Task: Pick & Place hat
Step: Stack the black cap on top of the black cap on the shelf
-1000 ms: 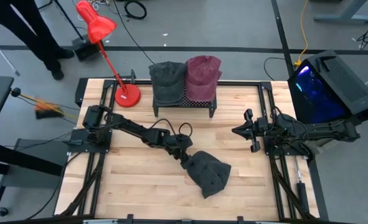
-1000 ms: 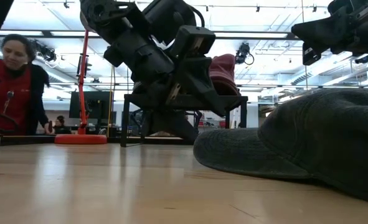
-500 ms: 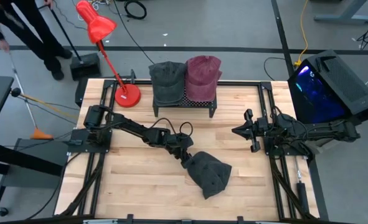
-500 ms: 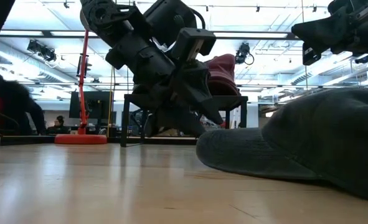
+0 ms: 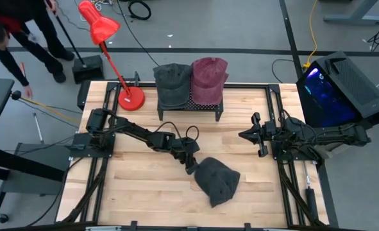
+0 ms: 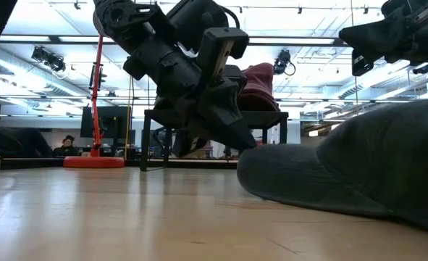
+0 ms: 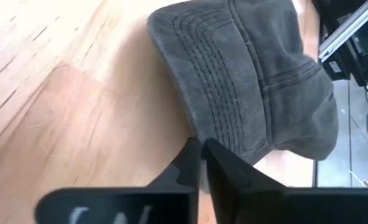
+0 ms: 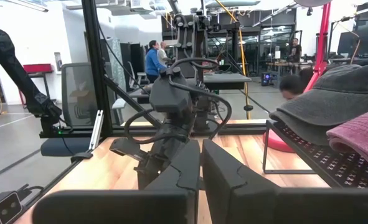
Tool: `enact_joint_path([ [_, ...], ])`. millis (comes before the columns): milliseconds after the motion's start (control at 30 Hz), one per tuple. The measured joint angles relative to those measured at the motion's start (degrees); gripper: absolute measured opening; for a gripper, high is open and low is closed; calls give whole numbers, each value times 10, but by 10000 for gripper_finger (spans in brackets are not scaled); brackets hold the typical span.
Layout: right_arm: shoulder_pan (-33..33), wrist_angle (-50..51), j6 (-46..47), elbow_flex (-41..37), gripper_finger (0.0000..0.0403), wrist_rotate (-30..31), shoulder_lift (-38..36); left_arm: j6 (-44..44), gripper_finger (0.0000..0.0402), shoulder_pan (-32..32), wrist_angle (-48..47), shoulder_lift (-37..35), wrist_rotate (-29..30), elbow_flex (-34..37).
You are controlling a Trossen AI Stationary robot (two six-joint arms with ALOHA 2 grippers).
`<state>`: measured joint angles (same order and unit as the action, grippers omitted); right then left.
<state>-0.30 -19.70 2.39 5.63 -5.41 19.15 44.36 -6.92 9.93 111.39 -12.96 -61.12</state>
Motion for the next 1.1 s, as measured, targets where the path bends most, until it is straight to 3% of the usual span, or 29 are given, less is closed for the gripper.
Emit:
enact_joint_path([
  [267,0,0,0,0,23,0,0,-15,4,0,-3,0,-11,0],
  [733,0,0,0,0,23,0,0,-15,16,7,-3,-5,-10,0],
  [933,0,0,0,0,23,0,0,28,61,11,-2,-5,-37,-21],
  [1100,0,0,0,0,23,0,0,49,140,11,-2,-5,-46,-41],
])
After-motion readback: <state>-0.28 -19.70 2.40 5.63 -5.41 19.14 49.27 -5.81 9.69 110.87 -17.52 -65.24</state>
